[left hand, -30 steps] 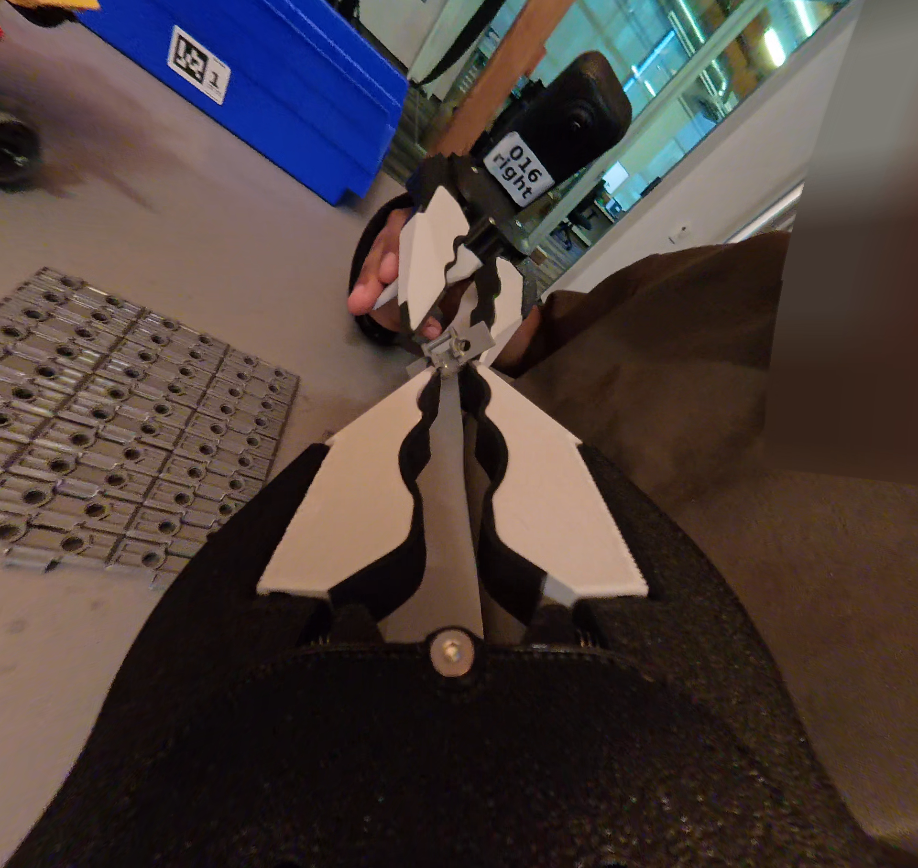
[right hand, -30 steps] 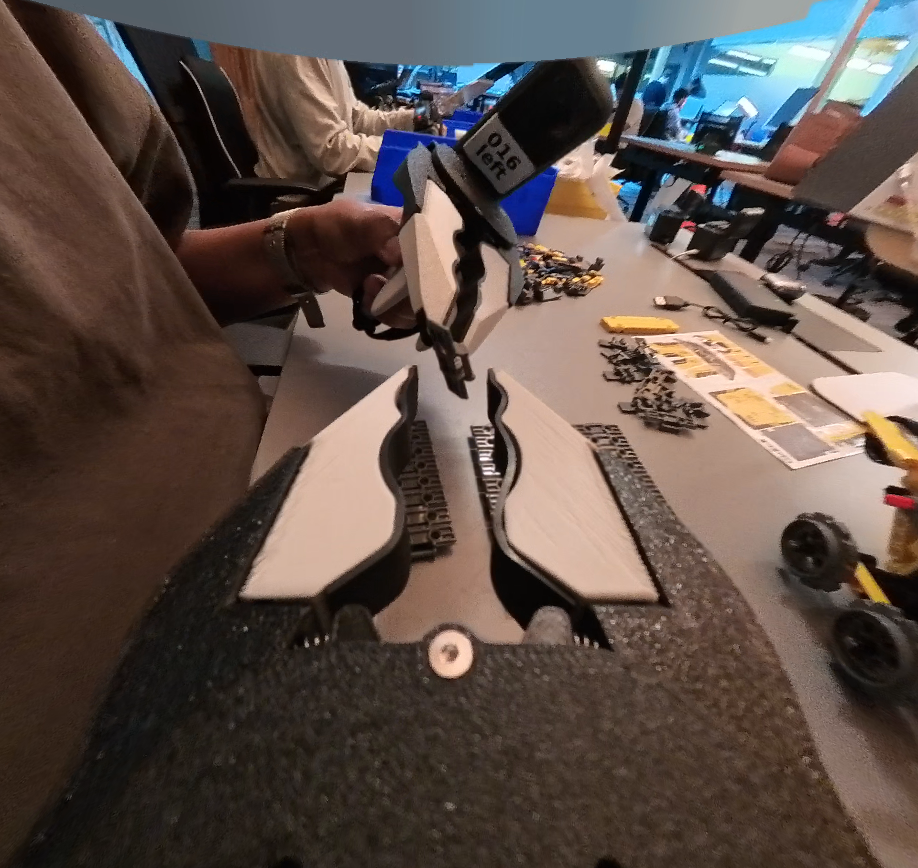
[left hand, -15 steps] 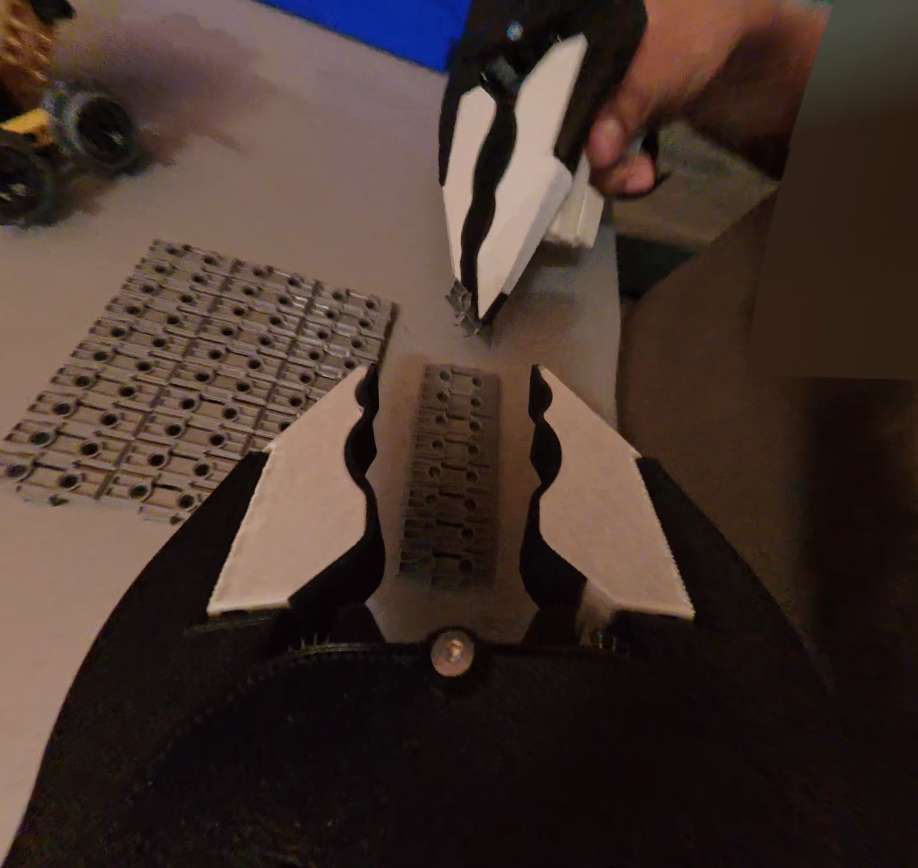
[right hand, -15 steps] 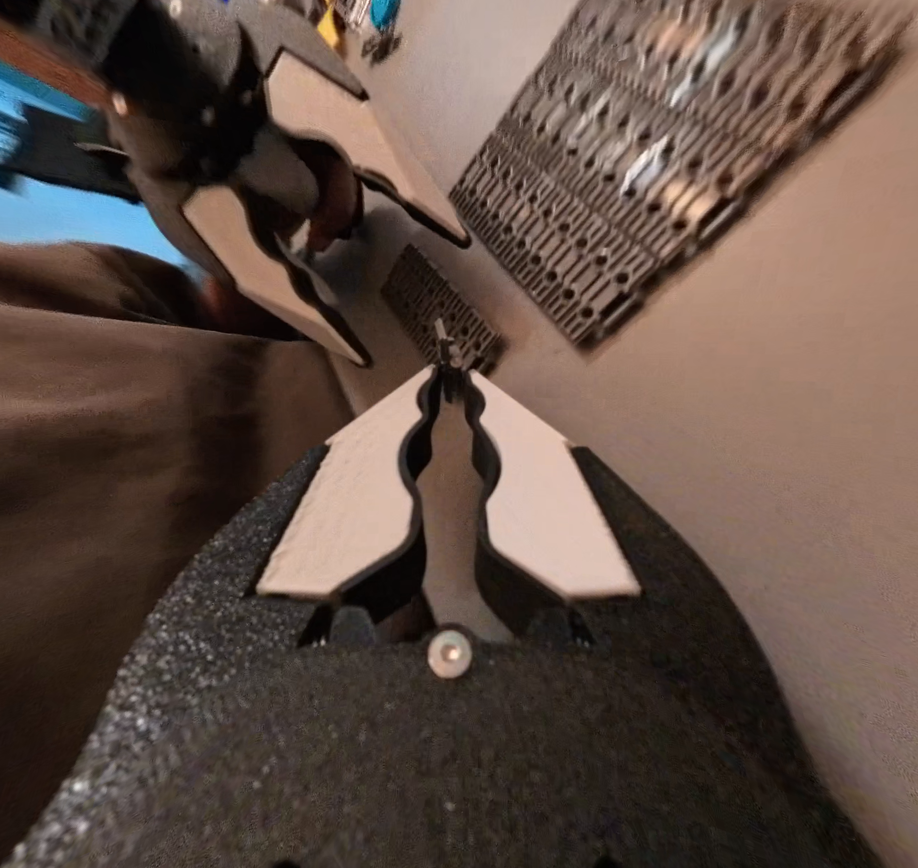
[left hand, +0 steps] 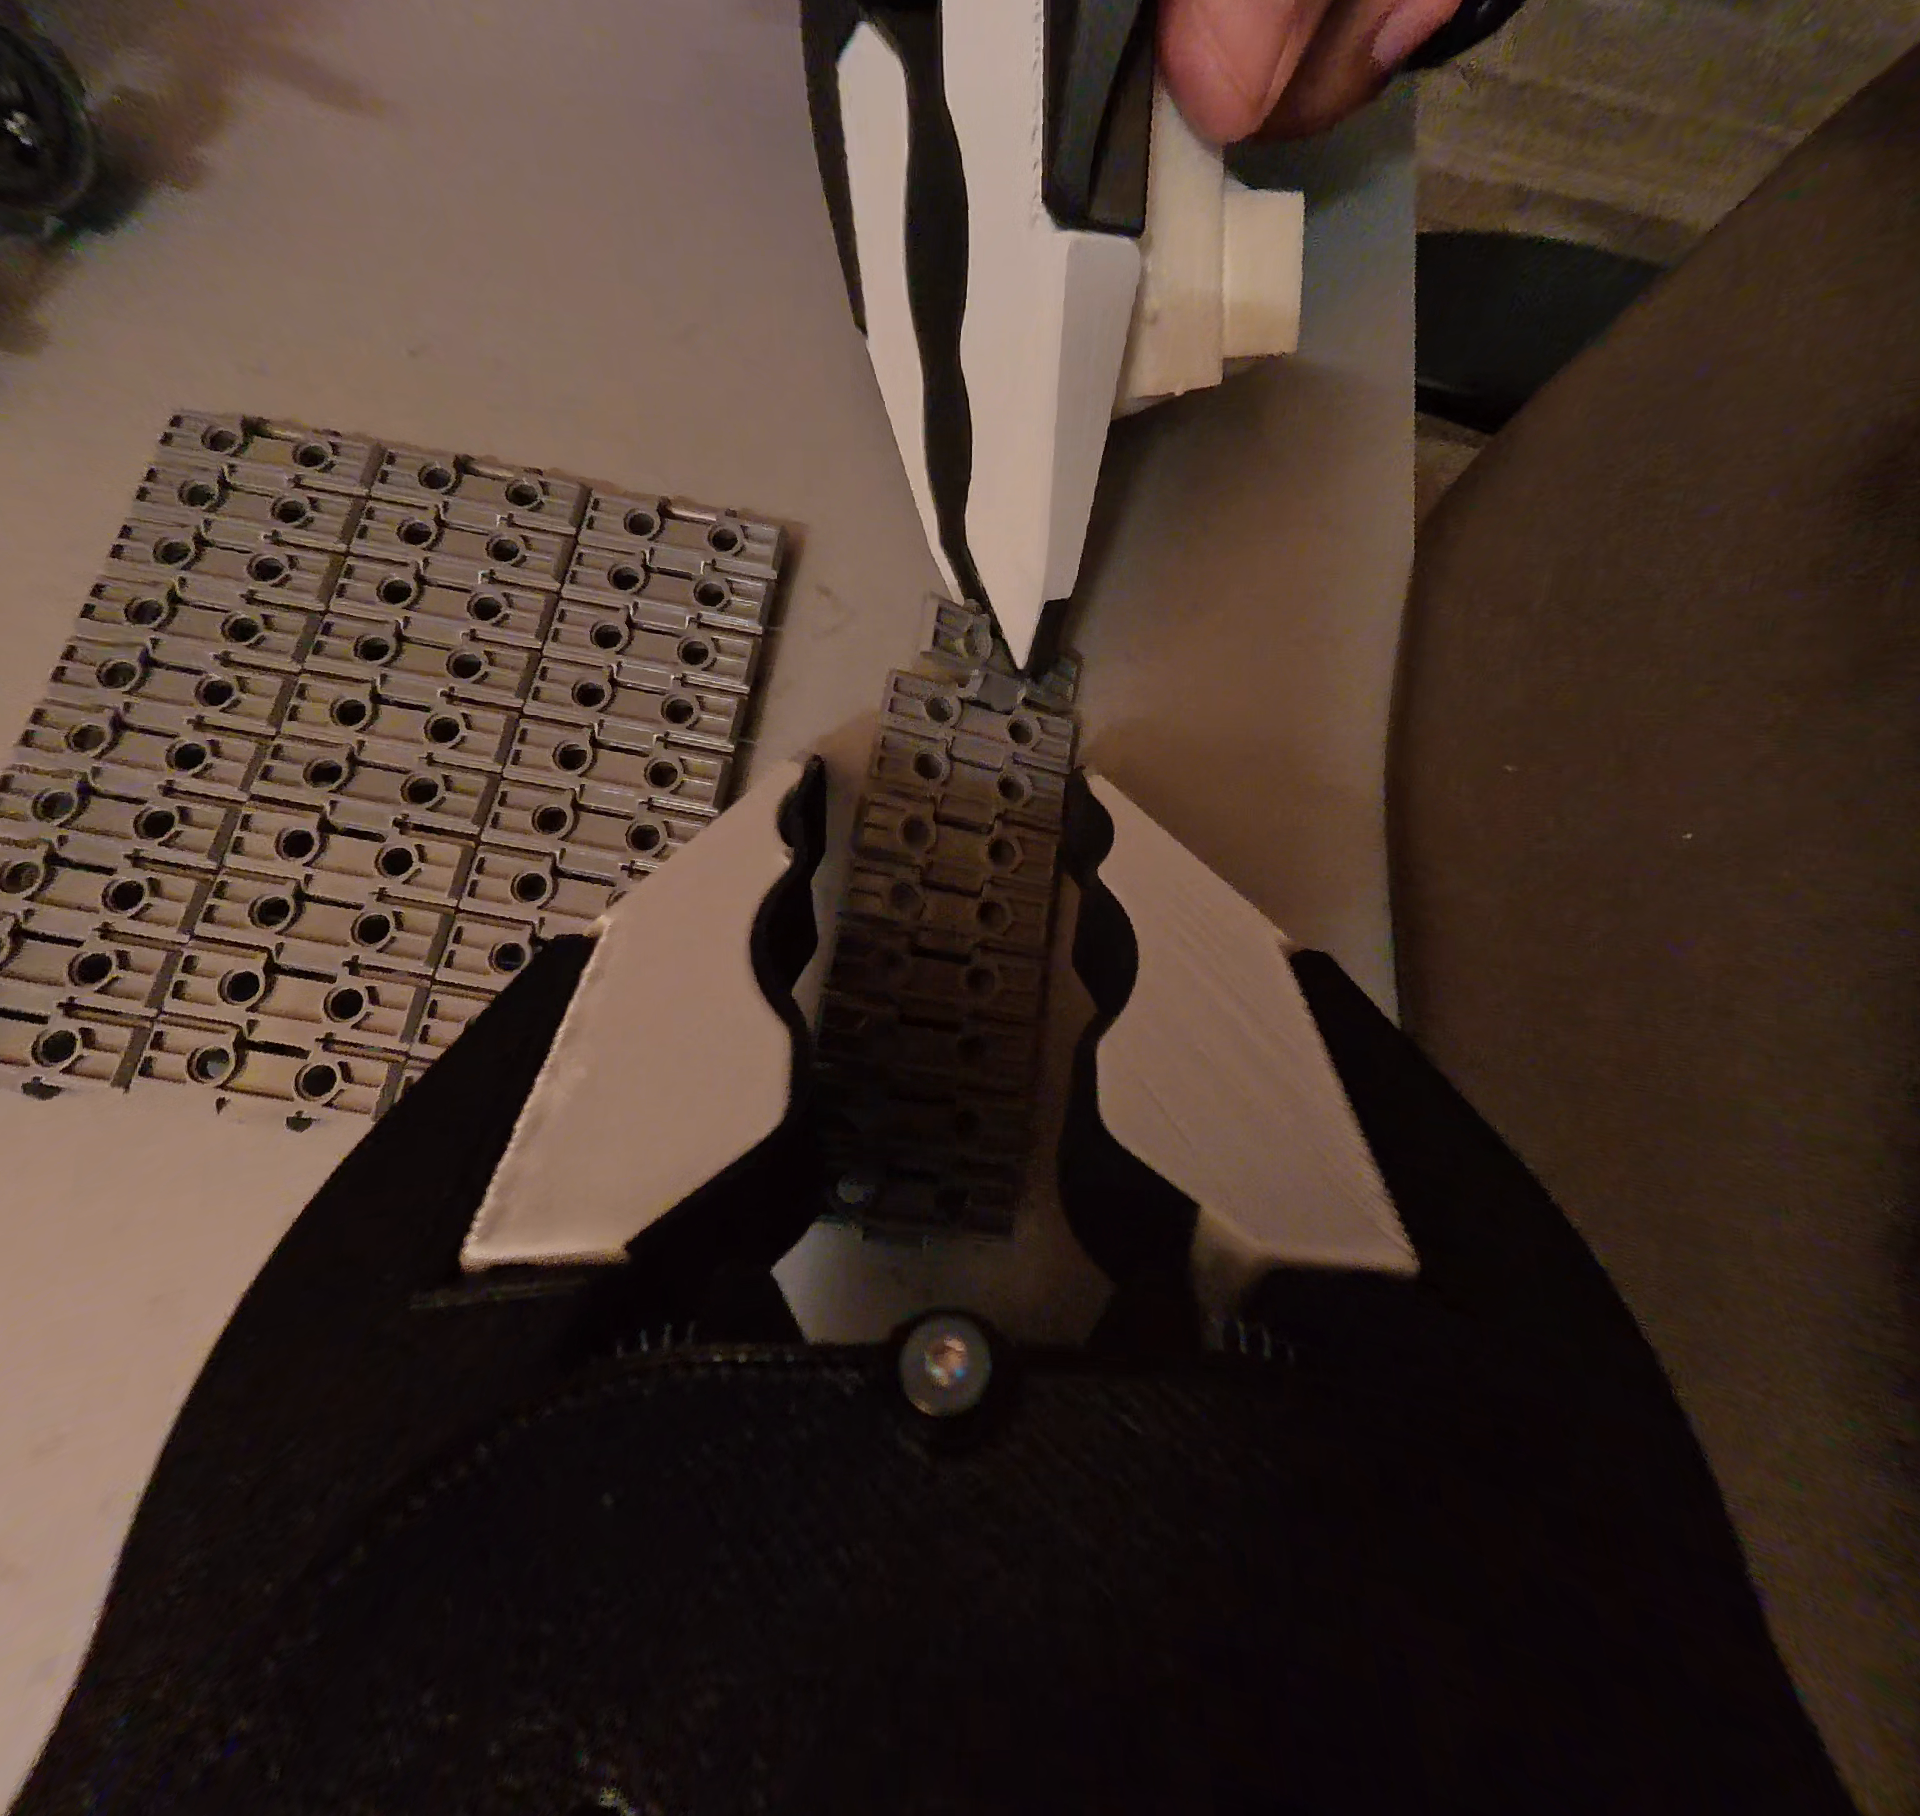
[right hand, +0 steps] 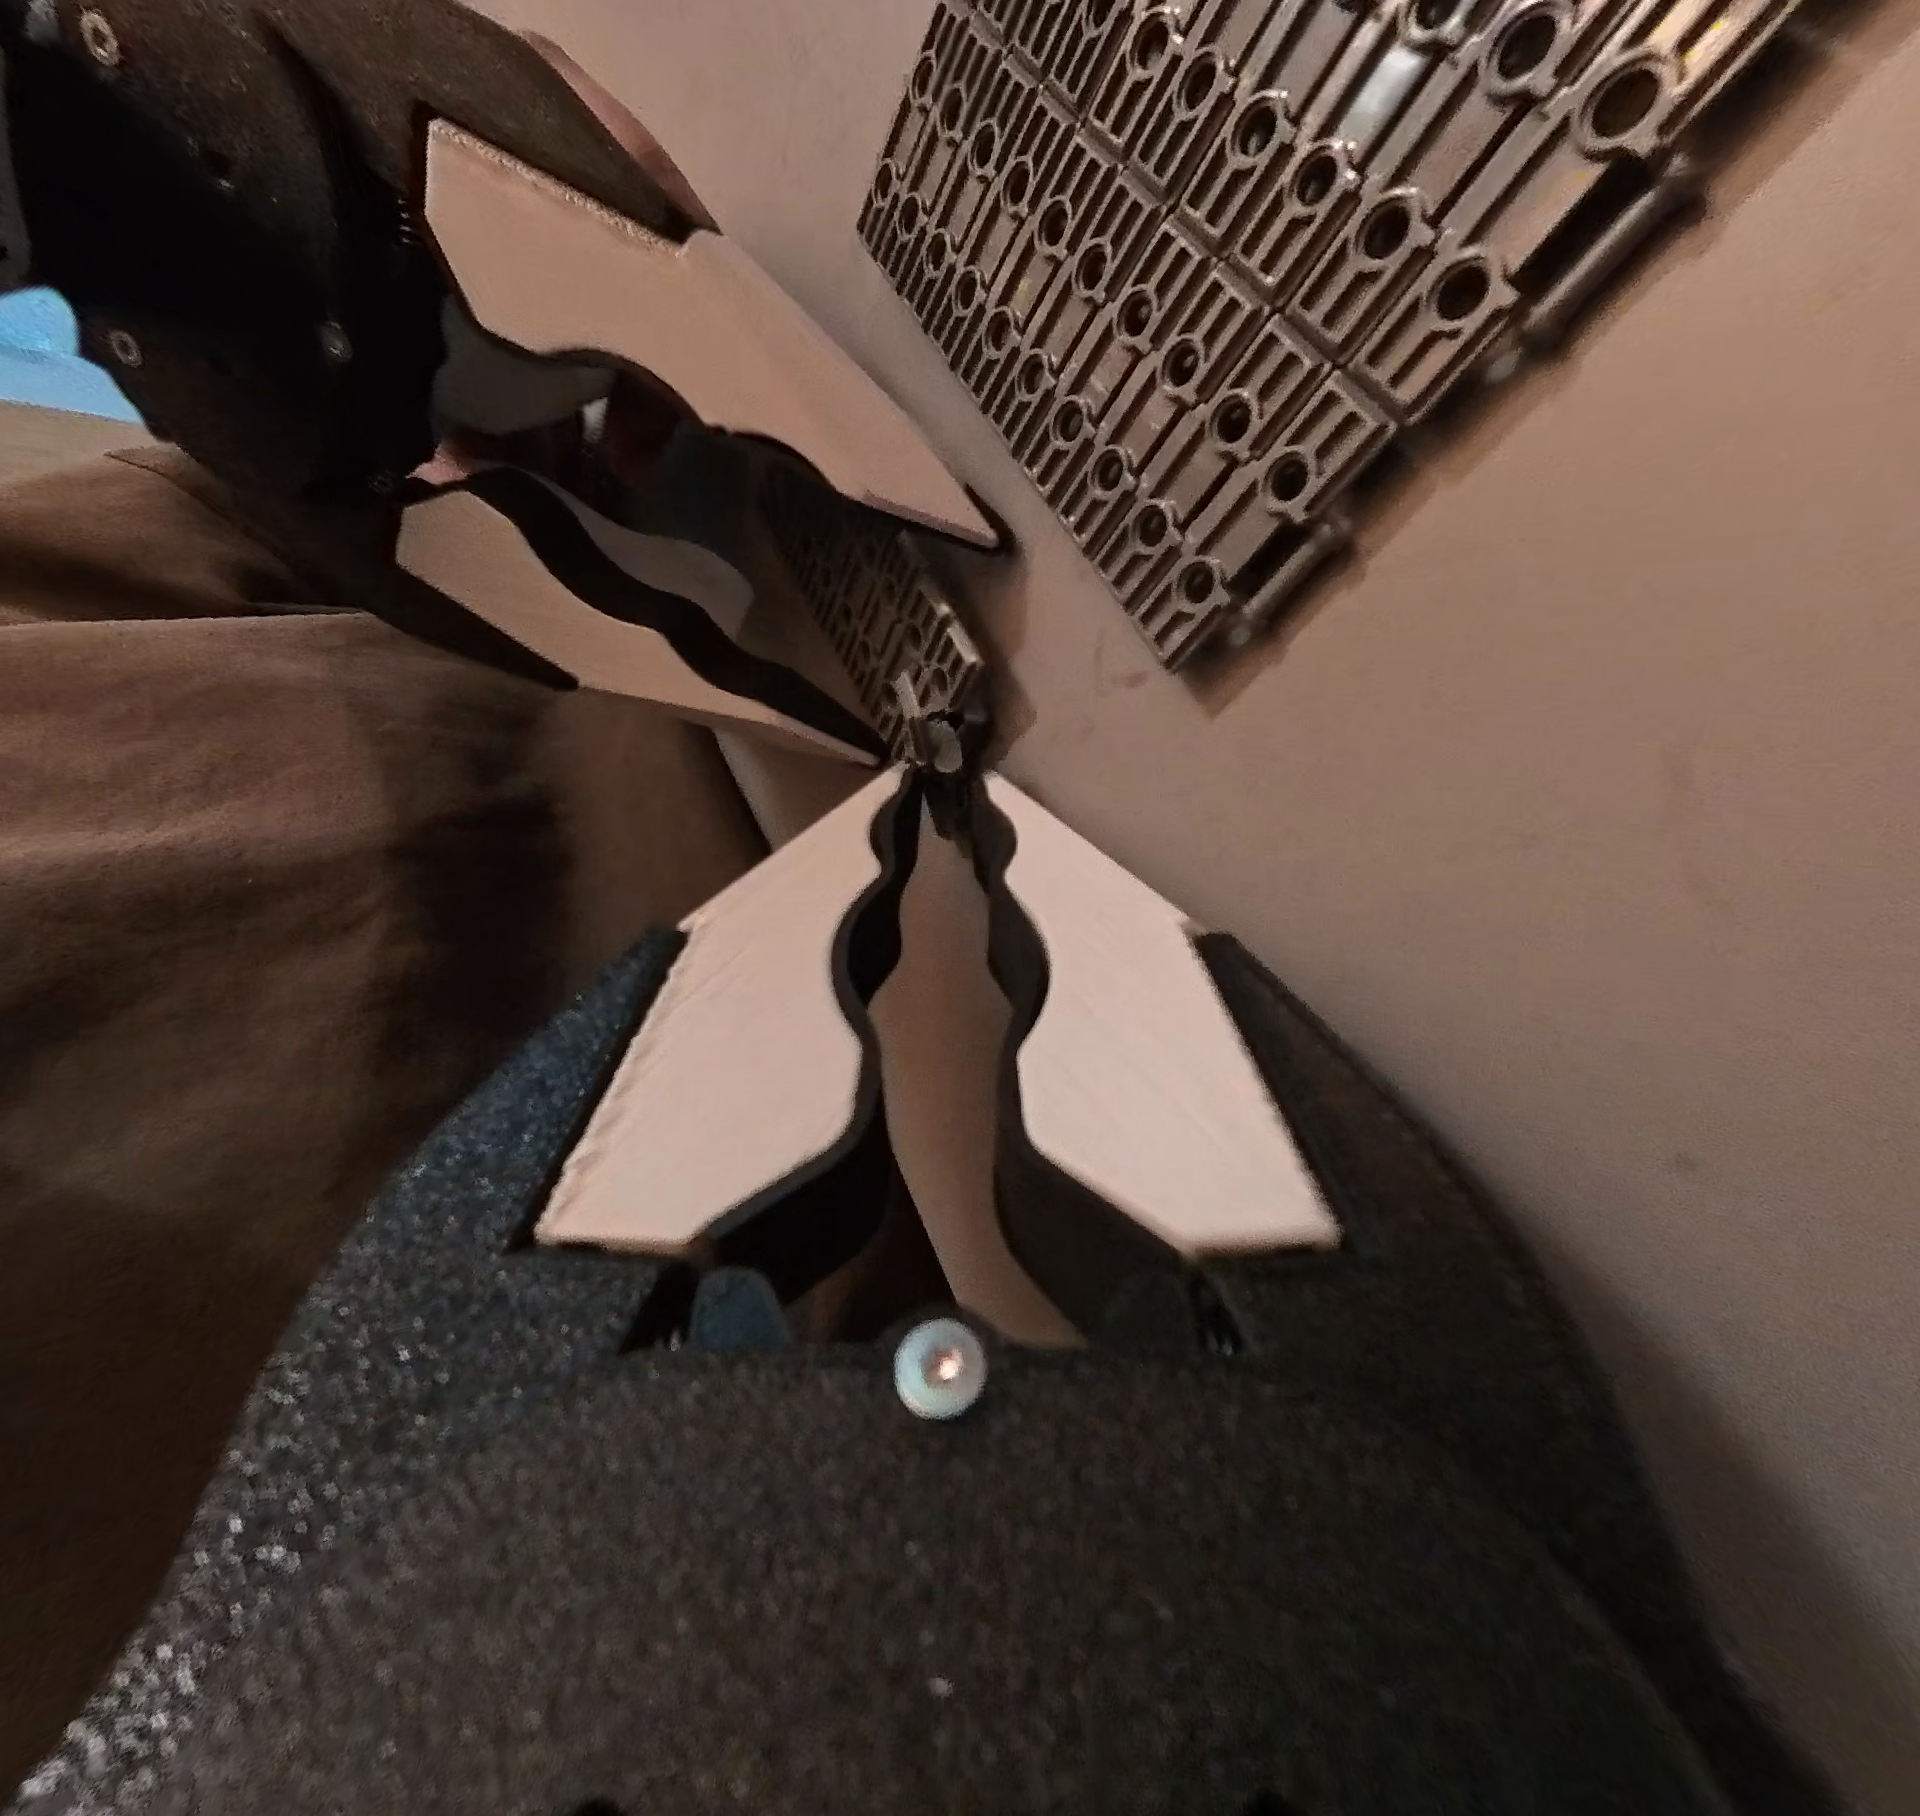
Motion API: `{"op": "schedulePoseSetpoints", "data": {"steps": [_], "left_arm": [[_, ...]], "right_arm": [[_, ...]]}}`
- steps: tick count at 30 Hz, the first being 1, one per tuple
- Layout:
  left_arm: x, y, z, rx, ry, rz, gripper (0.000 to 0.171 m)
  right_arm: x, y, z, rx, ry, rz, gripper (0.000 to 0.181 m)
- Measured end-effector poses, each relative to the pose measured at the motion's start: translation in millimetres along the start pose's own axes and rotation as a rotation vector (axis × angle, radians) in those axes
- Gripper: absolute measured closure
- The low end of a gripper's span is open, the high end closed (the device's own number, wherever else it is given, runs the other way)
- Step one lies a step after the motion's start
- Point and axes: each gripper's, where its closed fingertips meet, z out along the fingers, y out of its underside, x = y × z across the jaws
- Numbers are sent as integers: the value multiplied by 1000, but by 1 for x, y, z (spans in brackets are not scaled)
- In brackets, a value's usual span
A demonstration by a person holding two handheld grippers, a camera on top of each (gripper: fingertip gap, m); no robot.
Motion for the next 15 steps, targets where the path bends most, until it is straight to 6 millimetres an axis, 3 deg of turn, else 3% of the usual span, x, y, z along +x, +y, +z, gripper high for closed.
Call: {"op": "schedulePoseSetpoints", "data": {"steps": [7, 12, 15], "left_arm": [[0, 0, 0, 1, 6, -8, 127], [0, 0, 0, -1, 3, -5, 127], [-1, 0, 0, -2, -3, -2, 128]], "right_arm": [[1, -4, -17, 53, 99, -91, 147], [-12, -15, -26, 121, 241, -494, 147], [-4, -5, -25, 27, 354, -763, 164]]}}
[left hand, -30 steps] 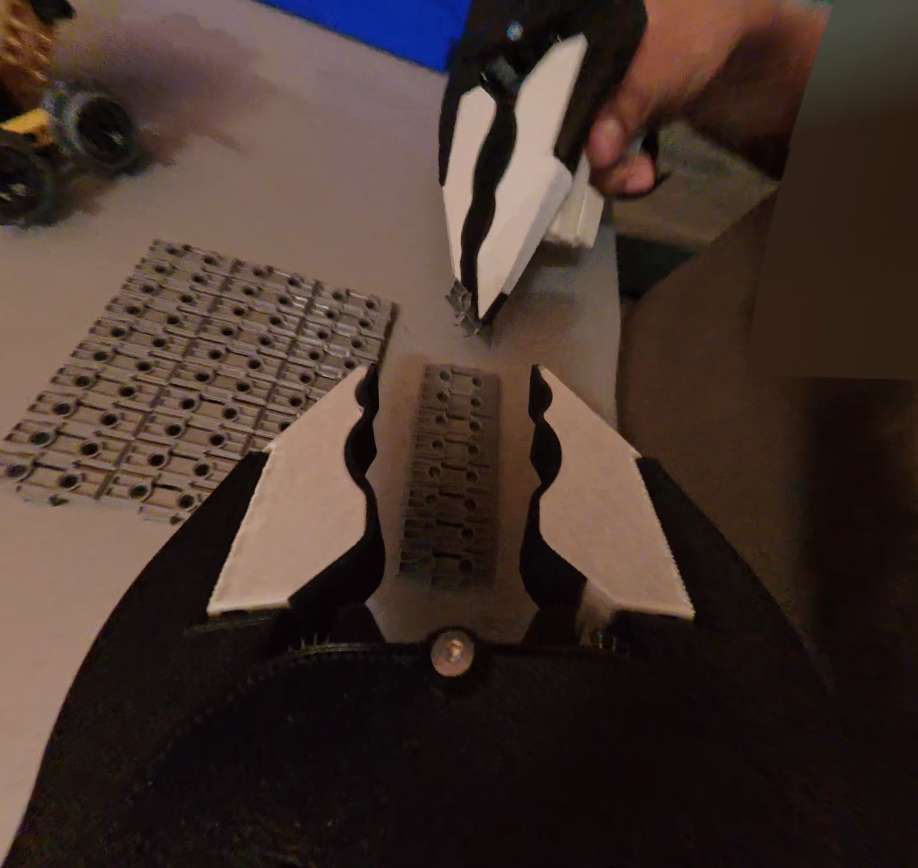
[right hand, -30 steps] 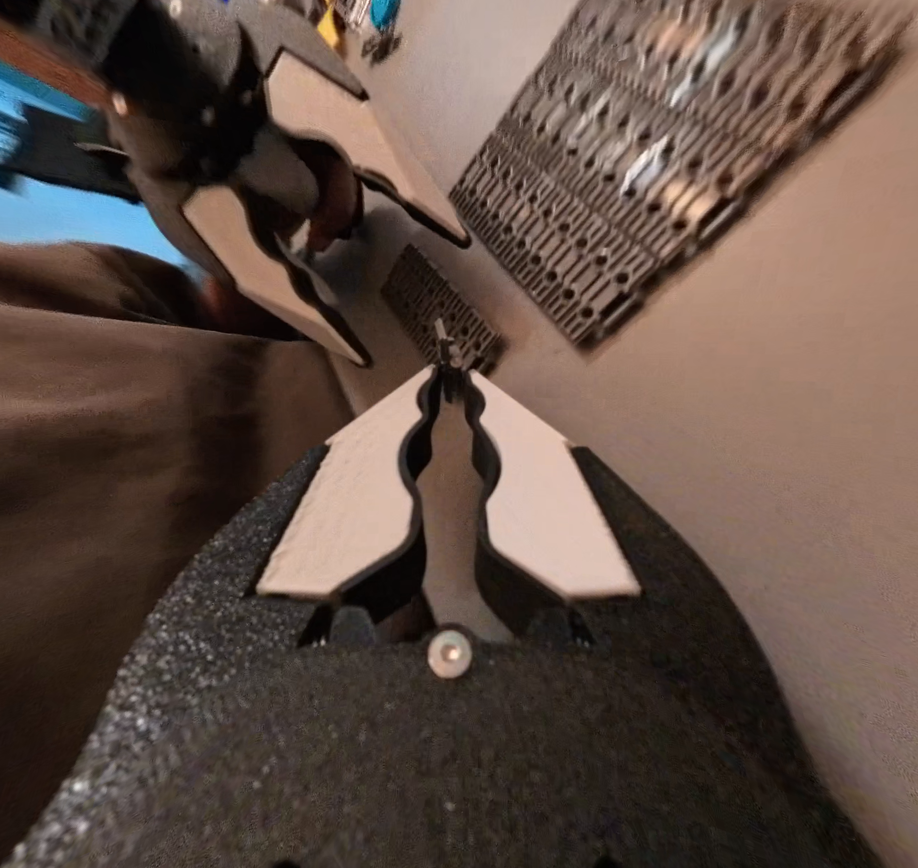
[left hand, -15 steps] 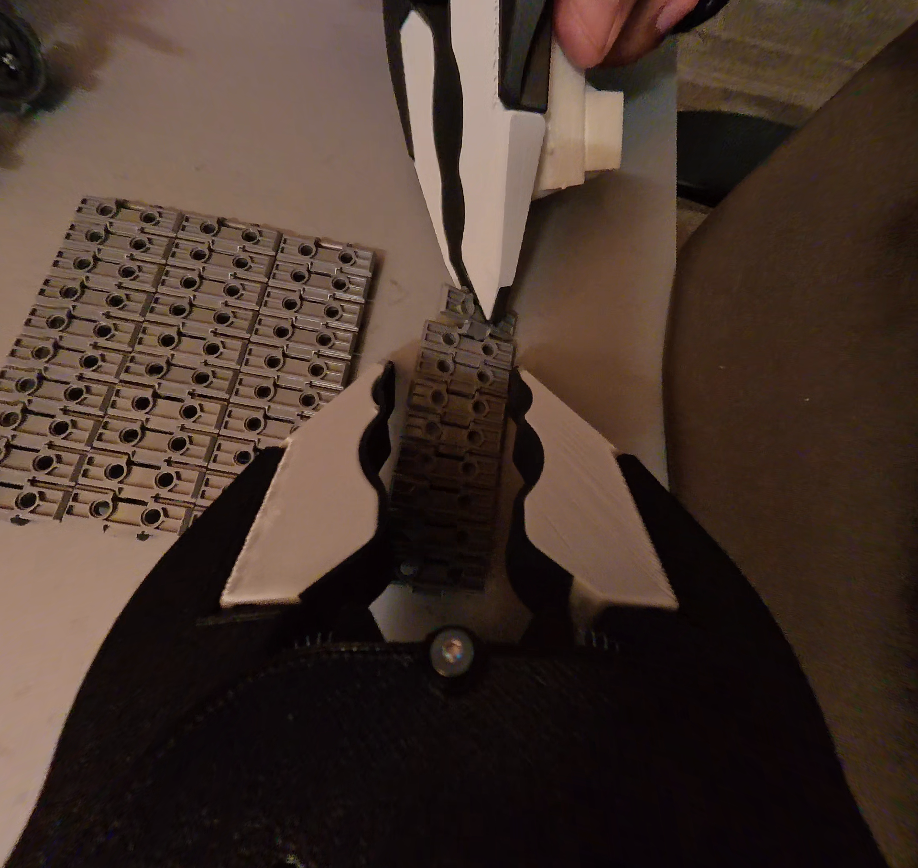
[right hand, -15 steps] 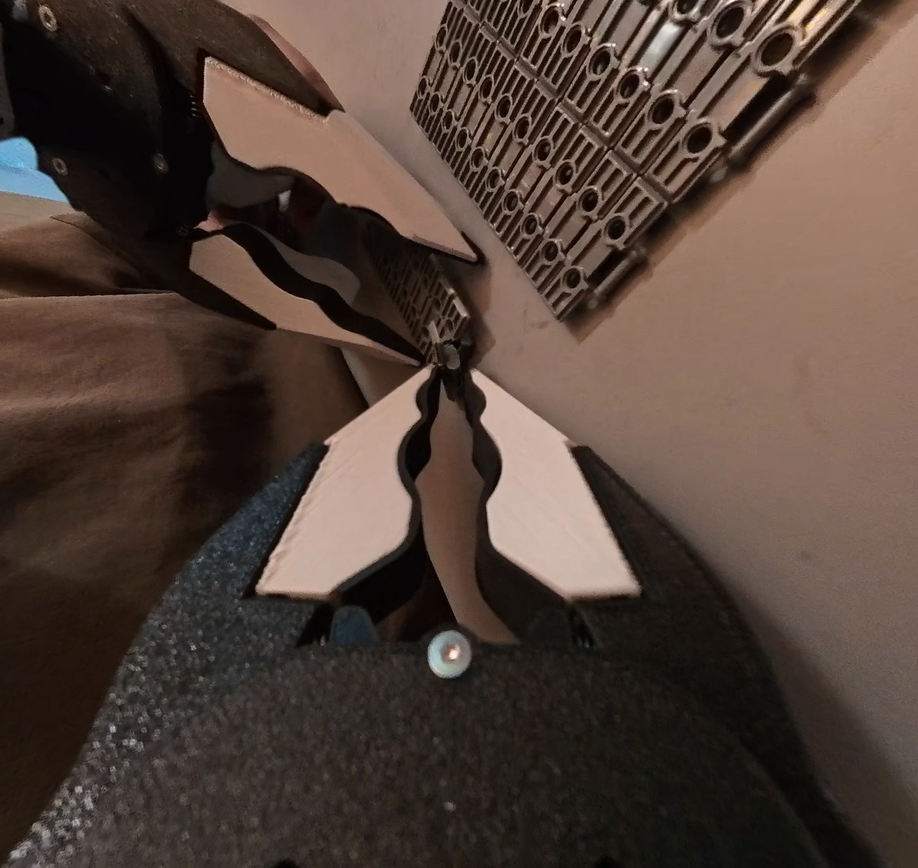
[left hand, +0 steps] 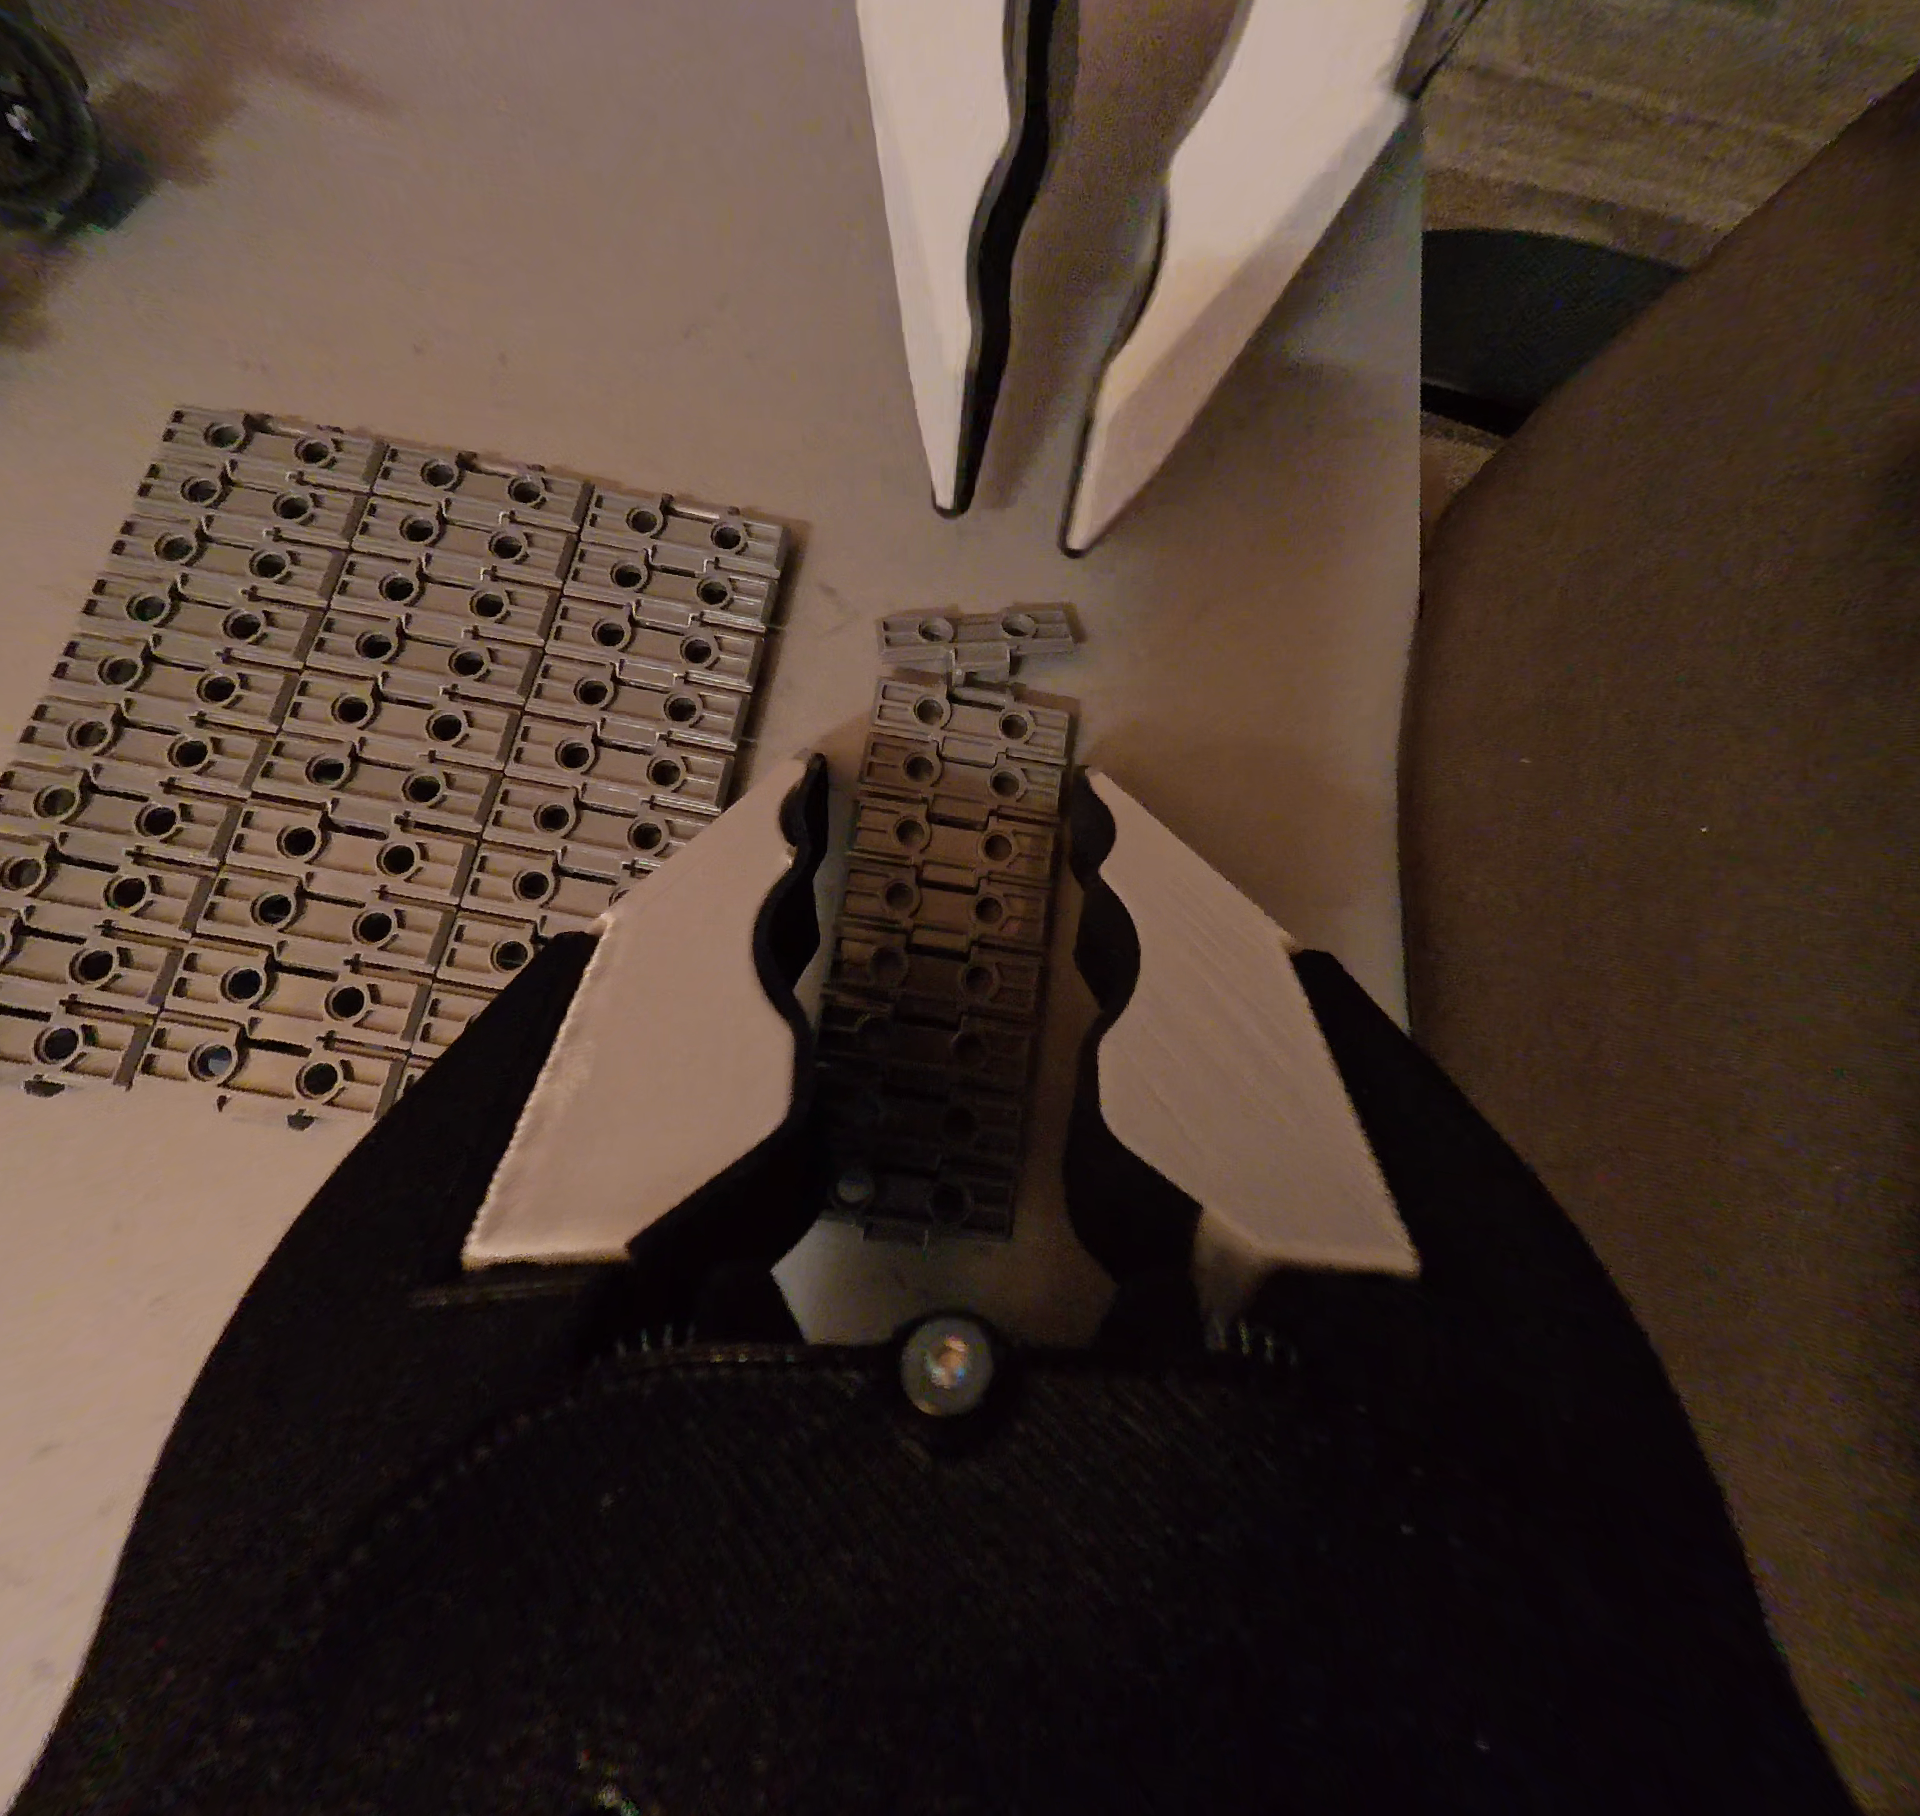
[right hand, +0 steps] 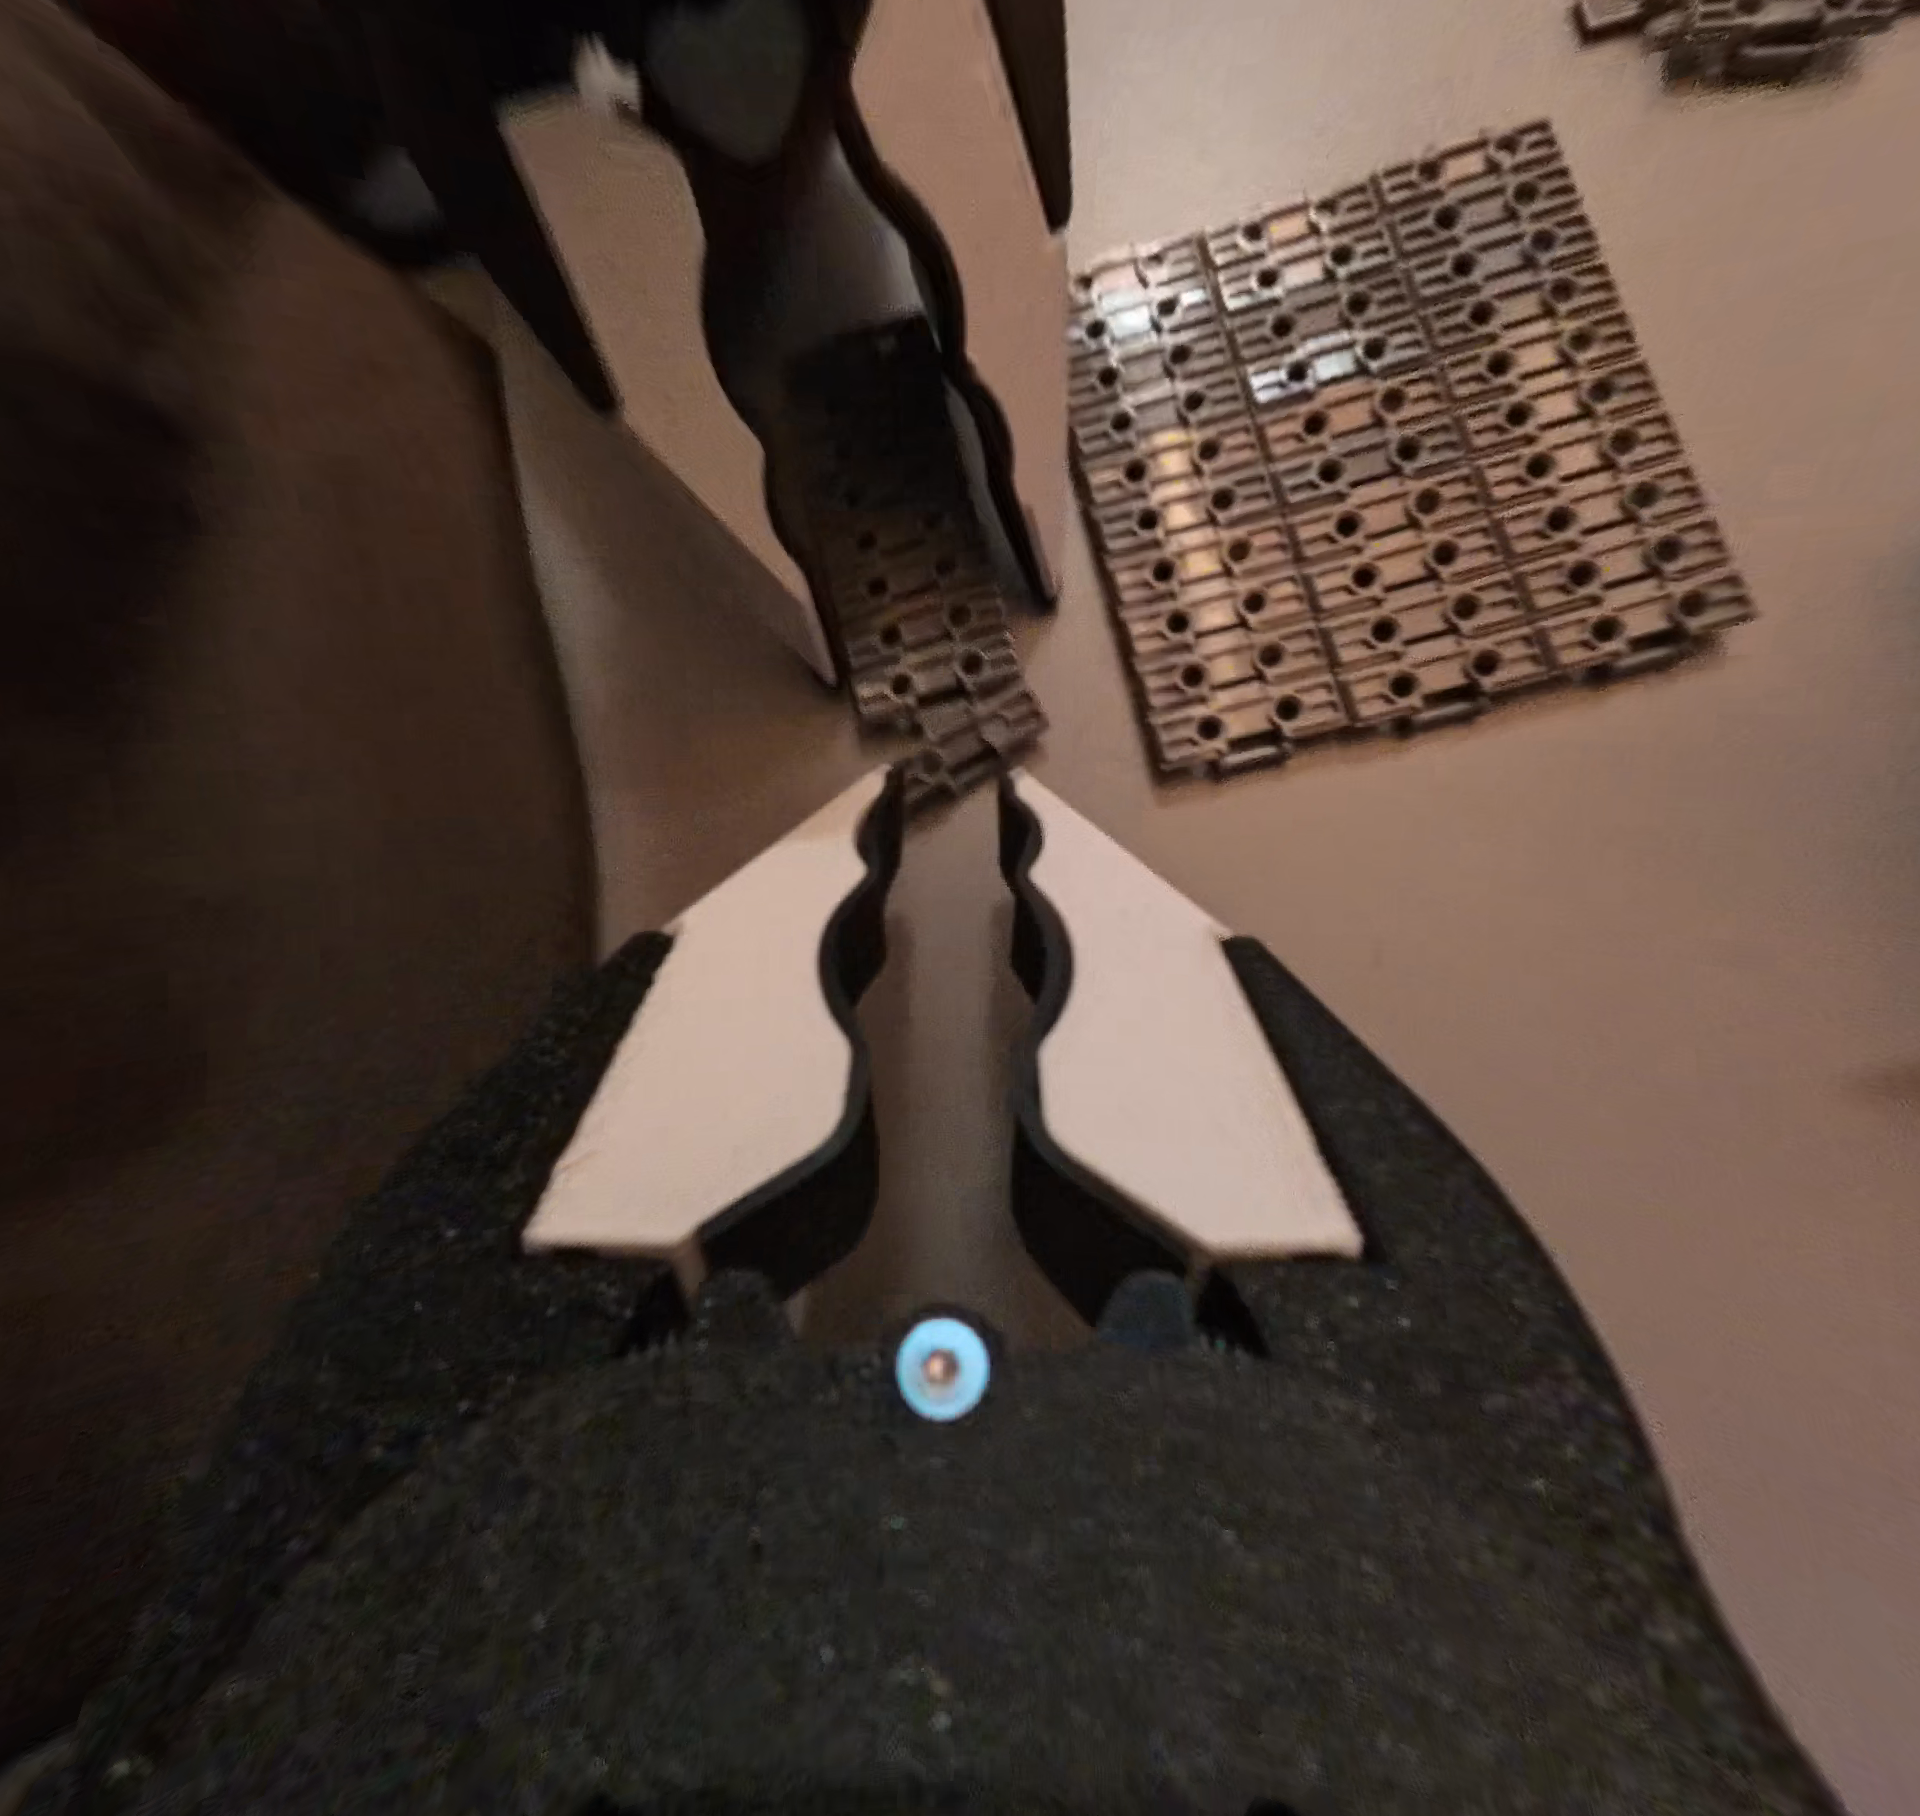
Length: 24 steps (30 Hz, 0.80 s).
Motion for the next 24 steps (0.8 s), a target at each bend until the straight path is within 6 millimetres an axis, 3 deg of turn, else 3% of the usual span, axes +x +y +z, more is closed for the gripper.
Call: {"op": "schedulePoseSetpoints", "data": {"steps": [3, 15, 18, 21, 24], "left_arm": [[-1, 0, 0, -2, -10, 3, 129], [-1, 0, 1, -3, -10, 4, 130], [-1, 0, 1, -3, -11, 4, 131], [-1, 0, 1, -3, -9, 4, 130], [0, 0, 1, -4, -7, 5, 130]], "right_arm": [[10, 11, 6, -53, 33, -22, 175], [6, 5, 18, -2, -1, -44, 174], [5, -1, 13, 6, 14, -56, 165], [-3, -10, 9, 32, 2, -107, 142], [-2, -6, 14, -14, 11, -155, 132]]}}
